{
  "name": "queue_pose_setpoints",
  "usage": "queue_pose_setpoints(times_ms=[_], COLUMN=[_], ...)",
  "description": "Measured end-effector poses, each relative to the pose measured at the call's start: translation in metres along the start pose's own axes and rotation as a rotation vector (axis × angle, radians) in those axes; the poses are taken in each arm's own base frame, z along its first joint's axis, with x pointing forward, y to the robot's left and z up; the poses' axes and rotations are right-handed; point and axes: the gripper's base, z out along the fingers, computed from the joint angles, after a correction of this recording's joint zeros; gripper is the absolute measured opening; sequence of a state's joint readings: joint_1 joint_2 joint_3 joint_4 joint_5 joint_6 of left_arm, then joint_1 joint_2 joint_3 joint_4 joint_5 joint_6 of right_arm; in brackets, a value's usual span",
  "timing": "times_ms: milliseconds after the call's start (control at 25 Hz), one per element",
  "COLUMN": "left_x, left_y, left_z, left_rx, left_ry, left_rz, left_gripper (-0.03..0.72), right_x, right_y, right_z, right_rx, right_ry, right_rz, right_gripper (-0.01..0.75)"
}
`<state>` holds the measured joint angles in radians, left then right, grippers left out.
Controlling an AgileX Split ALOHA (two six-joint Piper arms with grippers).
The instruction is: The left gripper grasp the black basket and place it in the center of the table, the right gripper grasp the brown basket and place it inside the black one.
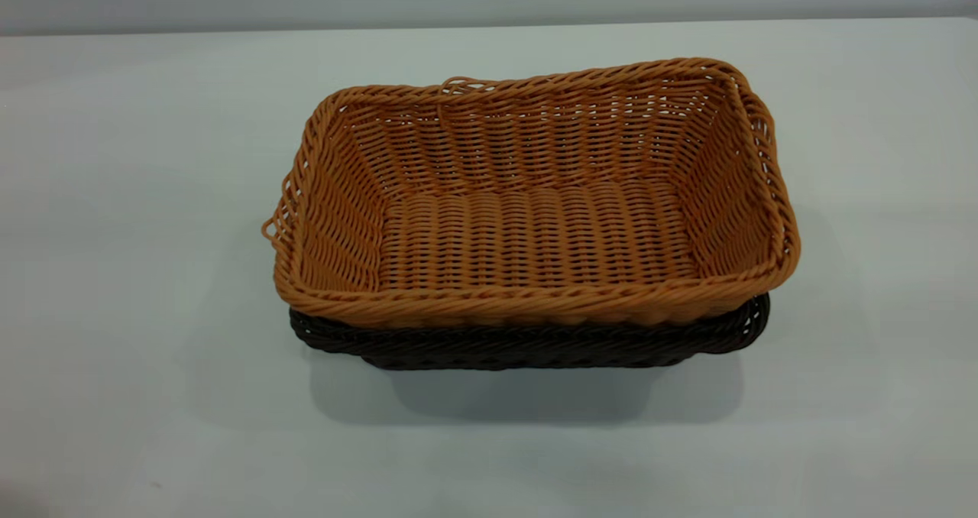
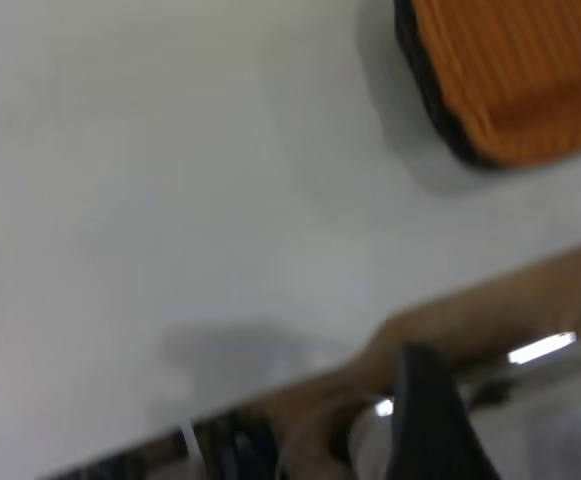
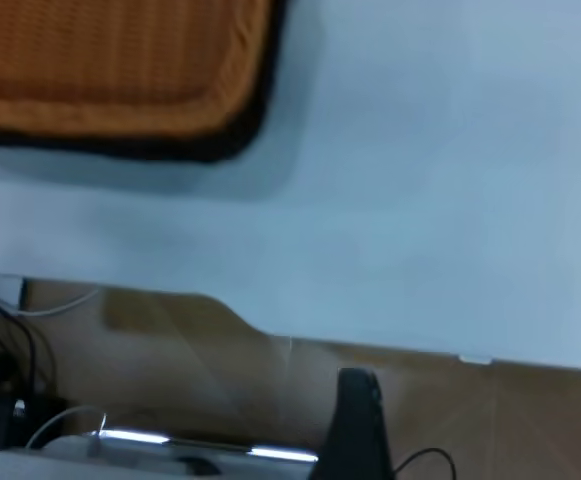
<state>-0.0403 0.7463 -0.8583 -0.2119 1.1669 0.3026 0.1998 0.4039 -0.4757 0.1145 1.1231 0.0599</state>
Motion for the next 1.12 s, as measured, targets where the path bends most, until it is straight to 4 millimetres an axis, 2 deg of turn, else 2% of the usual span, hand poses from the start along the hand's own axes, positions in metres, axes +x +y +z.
queue_pose_setpoints(times_ms=[160,320,760,920,1120], left_x=[0.047,0.081,0.115,0.124,0.132], left_y=[-0.006,-0.009,-0.018,-0.021,-0.024], left_z=[0.030,0.047,0.022,0.017,0.014], left_rx=[0.017,-0.007,-0.124,-0.139,-0.166], left_ry=[0.078,0.076,-0.244,-0.320,-0.378], left_rz=[-0.018,-0.026,-0.060,-0.048,-0.059], left_gripper=[0.370,0.370,0.370,0.370,0.370], right_x=[0.001,0.002,0.003,0.011,0.031], right_y=[0.001,0.001,0.001,-0.001,0.000], right_z=[-0.003,-0.002,-0.003,-0.013,-0.031], right_rx=[-0.010,-0.009,-0.010,0.012,0.040], right_ry=[-0.041,-0.032,-0.042,-0.142,-0.334], right_rz=[-0.005,-0.012,-0.013,0.025,0.046], right_gripper=[0.545,0.545,0.545,0.545,0.545])
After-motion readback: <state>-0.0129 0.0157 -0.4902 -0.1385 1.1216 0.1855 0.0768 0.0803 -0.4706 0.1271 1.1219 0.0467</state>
